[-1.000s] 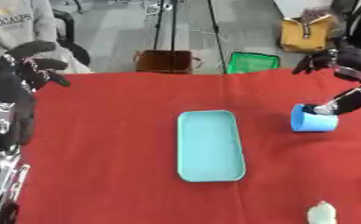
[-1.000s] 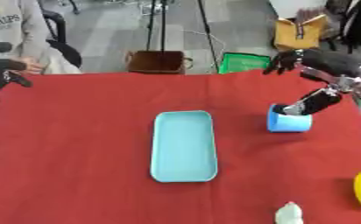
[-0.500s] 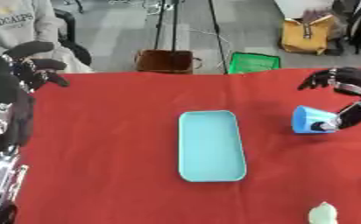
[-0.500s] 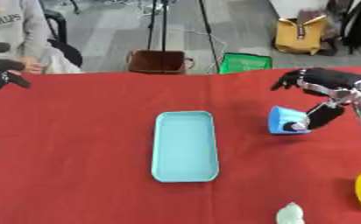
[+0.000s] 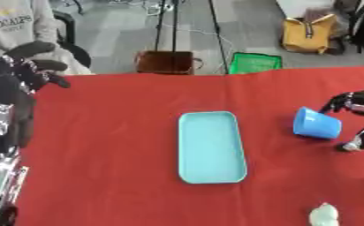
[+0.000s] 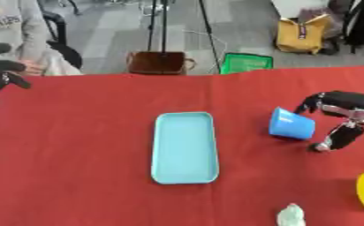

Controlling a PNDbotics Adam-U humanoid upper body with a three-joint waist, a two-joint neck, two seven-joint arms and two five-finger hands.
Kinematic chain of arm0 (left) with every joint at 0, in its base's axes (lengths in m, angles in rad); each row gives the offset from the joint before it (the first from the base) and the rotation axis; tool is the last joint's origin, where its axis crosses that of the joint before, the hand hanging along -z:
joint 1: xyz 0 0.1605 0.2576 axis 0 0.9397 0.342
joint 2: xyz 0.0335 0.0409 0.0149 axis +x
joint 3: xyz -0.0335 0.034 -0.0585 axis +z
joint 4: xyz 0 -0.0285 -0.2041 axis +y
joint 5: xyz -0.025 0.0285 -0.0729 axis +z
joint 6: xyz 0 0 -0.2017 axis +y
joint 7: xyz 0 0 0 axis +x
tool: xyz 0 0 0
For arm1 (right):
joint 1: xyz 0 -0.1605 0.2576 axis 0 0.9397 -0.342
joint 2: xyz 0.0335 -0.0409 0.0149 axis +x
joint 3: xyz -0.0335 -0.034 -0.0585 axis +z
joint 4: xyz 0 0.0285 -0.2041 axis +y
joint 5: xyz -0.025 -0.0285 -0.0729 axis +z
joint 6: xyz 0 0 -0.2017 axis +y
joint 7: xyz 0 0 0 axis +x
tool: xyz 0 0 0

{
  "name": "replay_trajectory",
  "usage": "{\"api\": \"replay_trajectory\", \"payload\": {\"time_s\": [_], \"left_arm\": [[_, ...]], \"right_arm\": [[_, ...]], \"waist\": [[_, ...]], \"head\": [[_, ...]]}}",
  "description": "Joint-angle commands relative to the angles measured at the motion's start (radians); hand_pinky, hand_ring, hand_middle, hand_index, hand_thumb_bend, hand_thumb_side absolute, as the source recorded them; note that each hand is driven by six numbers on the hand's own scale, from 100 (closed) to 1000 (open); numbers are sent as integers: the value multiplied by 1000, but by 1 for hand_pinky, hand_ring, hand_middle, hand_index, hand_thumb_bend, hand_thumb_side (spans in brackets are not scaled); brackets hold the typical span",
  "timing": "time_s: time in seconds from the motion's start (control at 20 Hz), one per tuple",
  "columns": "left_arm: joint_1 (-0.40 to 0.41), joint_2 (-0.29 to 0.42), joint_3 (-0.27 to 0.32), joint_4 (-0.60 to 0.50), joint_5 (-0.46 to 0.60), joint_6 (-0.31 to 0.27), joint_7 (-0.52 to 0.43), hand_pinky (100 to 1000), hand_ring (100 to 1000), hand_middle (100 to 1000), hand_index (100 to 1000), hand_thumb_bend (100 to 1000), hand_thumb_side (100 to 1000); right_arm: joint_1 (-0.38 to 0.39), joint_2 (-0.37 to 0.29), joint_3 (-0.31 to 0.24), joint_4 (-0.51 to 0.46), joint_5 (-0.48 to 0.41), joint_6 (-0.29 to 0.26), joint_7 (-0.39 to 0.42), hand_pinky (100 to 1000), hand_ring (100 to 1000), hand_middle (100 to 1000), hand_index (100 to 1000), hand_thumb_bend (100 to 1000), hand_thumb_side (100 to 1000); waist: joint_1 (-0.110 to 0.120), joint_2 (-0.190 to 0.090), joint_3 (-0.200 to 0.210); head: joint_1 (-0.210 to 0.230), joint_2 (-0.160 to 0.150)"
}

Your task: Pick up objects on the table and place them in the box.

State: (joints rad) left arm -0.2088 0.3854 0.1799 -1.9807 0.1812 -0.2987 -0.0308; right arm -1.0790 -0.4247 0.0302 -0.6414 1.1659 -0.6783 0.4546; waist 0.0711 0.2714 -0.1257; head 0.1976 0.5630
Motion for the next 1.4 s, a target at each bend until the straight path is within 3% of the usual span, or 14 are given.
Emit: {"api": "replay_trajectory", "payload": {"time_s": [0.05,0.75,1.15,1.25,1.3,1.35,1.4], "left_arm": [[-7,17,1,-19,1,-5,-3,519,655,738,806,555,767],[-9,16,-1,-19,2,-2,-6,518,656,738,806,555,768],[-10,13,-3,-19,5,-3,-9,518,656,737,807,554,769],[-11,13,-4,-19,5,-3,-11,518,656,737,807,553,770],[-11,12,-4,-19,6,-2,-11,518,656,737,807,553,770],[-11,12,-4,-19,6,-2,-12,518,656,737,807,553,770],[-11,12,-5,-19,6,-2,-12,518,656,737,807,553,770]], "right_arm": [[-25,-11,-9,-6,8,-132,106,751,790,792,865,584,244],[-50,-15,-12,-9,-28,-134,99,745,776,780,860,548,274],[-42,14,-9,3,-28,-134,110,731,743,754,841,511,287],[-42,21,-8,2,-30,-136,111,705,715,727,816,506,284],[-41,24,-7,1,-31,-137,111,654,664,660,750,482,275],[-40,26,-6,0,-32,-138,110,650,660,653,742,481,274],[-40,27,-5,-1,-33,-138,109,604,614,607,679,472,266]], "waist": [[-3,-17,5],[-8,-16,8],[-3,-15,13],[-3,-14,13],[-3,-14,13],[-3,-14,13],[-3,-14,13]], "head": [[-5,-13],[-13,-8],[-18,-15],[-18,-15],[-19,-16],[-19,-16],[-19,-16]]}}
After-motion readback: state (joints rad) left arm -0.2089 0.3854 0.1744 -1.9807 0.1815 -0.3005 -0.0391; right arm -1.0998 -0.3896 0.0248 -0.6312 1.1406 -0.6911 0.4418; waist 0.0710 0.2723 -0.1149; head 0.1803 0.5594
